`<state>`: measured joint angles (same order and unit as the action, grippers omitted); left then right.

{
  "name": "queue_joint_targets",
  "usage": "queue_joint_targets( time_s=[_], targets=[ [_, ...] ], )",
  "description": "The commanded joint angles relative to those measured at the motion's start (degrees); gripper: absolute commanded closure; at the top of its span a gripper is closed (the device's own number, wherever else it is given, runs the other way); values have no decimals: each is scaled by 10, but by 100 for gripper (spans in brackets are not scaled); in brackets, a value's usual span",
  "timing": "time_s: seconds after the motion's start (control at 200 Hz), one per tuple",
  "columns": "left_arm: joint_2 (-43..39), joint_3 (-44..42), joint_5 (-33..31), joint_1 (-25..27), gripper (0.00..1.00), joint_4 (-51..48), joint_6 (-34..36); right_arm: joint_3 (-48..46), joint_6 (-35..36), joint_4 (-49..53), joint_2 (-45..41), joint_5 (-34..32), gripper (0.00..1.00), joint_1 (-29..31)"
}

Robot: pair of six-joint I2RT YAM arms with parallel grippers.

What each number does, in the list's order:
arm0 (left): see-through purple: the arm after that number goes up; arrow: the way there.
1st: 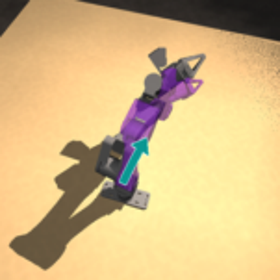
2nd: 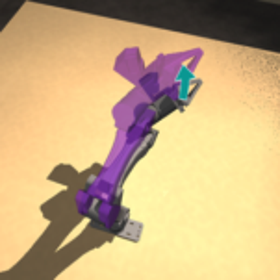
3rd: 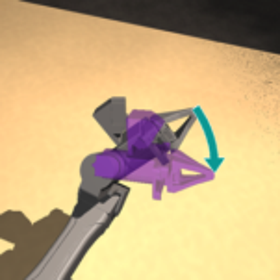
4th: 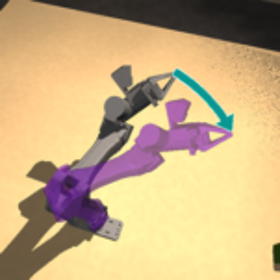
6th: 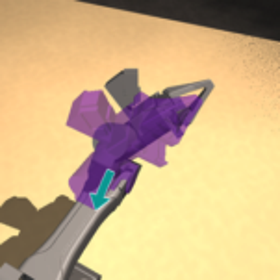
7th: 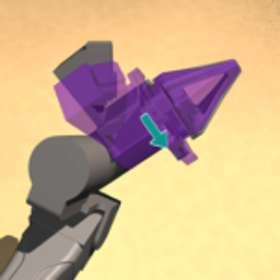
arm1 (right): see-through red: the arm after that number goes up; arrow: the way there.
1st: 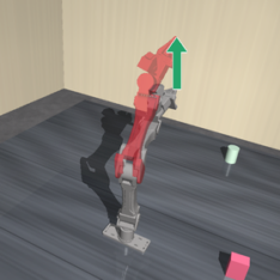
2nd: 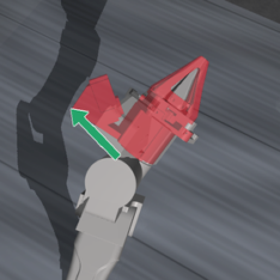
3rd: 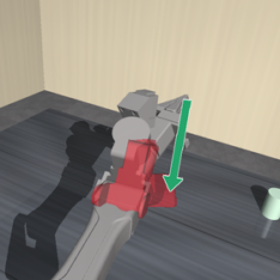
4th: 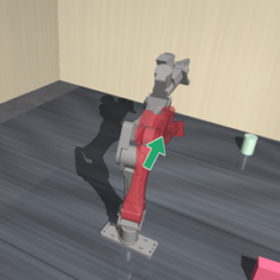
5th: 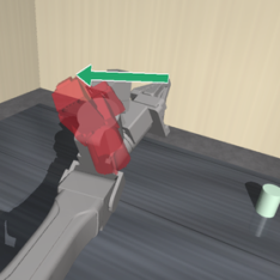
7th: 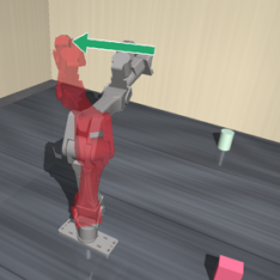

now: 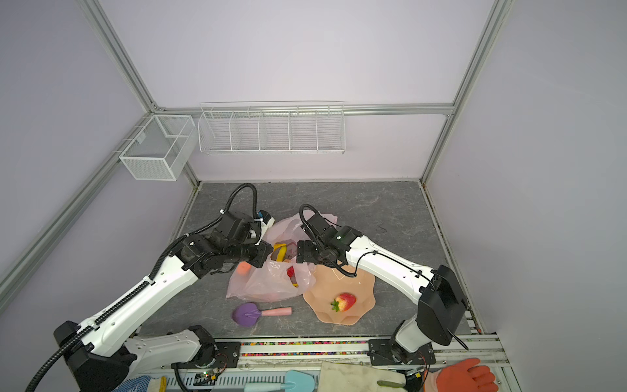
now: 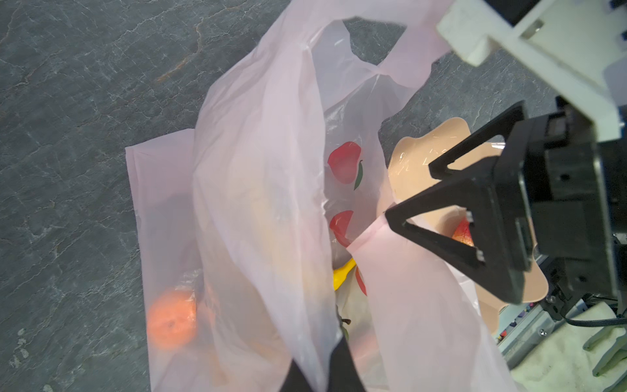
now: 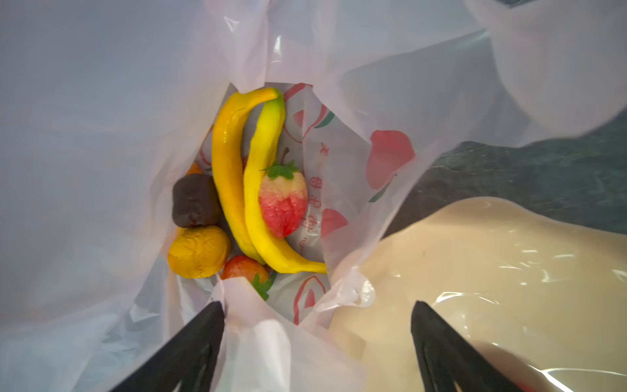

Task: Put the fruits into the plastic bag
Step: 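Withdraw the right gripper from the bag back over the bowl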

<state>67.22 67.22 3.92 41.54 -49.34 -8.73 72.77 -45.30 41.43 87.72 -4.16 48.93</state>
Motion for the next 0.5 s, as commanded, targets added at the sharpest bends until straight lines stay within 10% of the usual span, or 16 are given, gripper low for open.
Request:
queue_joint_targets(
  time_s=[0.0,0.495],
  targets=[
    [-7,-4,2,2,100,6,-1,-3,17,68,-20,-58,11,-3],
    [-5,-2,3,2,100,5,1,-23,15,85,-42,-68,11,-3]
  ],
)
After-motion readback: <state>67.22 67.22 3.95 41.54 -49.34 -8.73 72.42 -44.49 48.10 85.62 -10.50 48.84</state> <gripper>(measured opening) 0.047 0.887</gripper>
